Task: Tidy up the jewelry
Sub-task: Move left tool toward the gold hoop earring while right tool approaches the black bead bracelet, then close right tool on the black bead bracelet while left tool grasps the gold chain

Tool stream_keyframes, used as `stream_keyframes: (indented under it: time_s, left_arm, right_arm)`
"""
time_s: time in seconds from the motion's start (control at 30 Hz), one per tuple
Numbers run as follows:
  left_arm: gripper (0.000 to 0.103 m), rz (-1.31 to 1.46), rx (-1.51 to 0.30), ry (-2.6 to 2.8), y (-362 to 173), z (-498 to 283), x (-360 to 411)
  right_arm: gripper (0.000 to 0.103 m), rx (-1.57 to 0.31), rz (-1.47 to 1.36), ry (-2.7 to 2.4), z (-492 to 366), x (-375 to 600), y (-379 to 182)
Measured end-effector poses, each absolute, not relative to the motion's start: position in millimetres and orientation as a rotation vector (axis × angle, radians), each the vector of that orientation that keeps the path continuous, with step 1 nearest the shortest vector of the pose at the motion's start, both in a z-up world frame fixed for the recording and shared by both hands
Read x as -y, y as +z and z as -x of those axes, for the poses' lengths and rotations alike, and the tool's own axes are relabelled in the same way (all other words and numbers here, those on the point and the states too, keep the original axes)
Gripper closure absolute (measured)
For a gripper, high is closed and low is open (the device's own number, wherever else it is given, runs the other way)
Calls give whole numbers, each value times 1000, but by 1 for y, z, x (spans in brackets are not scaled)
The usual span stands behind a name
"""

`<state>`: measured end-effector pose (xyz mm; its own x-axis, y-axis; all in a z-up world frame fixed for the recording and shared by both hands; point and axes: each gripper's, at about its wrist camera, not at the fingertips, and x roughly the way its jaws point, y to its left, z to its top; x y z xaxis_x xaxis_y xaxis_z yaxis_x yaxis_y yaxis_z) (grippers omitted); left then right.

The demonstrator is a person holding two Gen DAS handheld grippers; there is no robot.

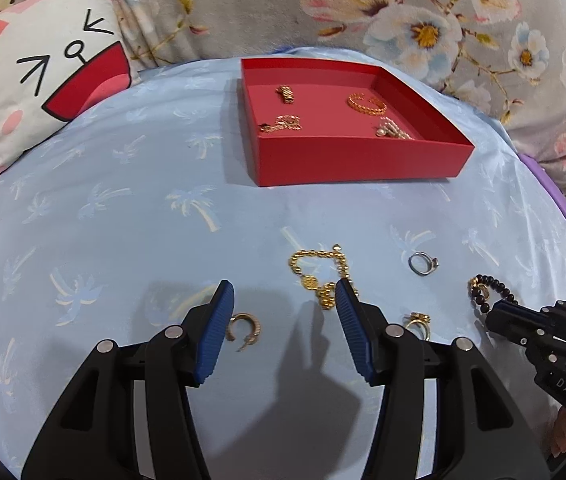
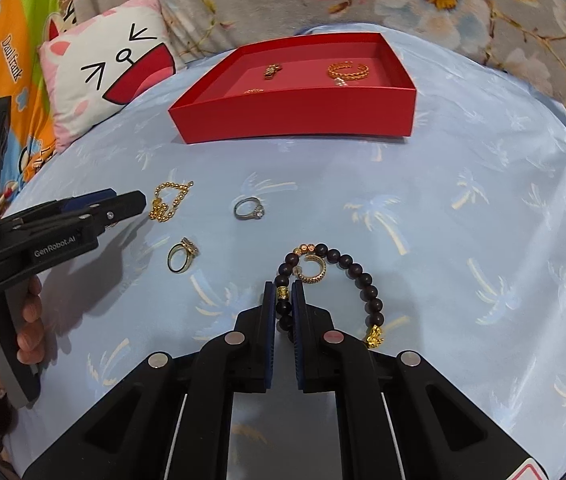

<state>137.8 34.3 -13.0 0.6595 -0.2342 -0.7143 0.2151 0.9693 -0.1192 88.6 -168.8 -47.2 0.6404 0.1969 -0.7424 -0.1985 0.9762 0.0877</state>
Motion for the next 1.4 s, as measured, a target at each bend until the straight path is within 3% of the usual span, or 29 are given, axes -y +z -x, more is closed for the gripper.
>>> stream_keyframes:
  time_s: [0.17, 0.37, 0.57, 0.77, 0.83, 0.9, 1.03, 1.13, 1.2, 1.4]
  left_arm:
    - [53, -22, -825, -259, -15, -145, -17]
    - [69, -1, -853, -233, -19, -151, -19]
    - [74, -57, -852, -193, -19, -148, -15]
    - [74, -24, -850, -202, -18, -147, -23]
    - [72, -14, -845, -224, -16, -146, -20]
    - [63, -5, -837, -244, -14, -147, -16]
    - [64, -30, -856, -232, -18, -153, -8]
    - [73, -34, -853, -231, -19, -154, -8]
    - [93, -45, -853, -244, -19, -153, -7]
    - [100, -24, -854, -289, -19, -149, -11]
  right_arm:
    - [96, -855, -15, 214, -88, 173, -50]
    - [96, -863, -24, 214, -89, 176, -52]
    - [96, -863, -32, 217, -89, 176, -51]
    - [96, -862, -32, 219, -90, 177, -51]
    - [96, -863, -34, 219, -89, 177, -51]
    - [96, -863, -37, 221, -90, 177, -51]
    - [96, -862, -34, 221, -90, 178, -51]
    - [96, -861, -35, 221, -90, 178, -51]
    - [96, -861, -34, 221, -90, 177, -51]
    - [96, -861, -36, 222, -90, 177, -51]
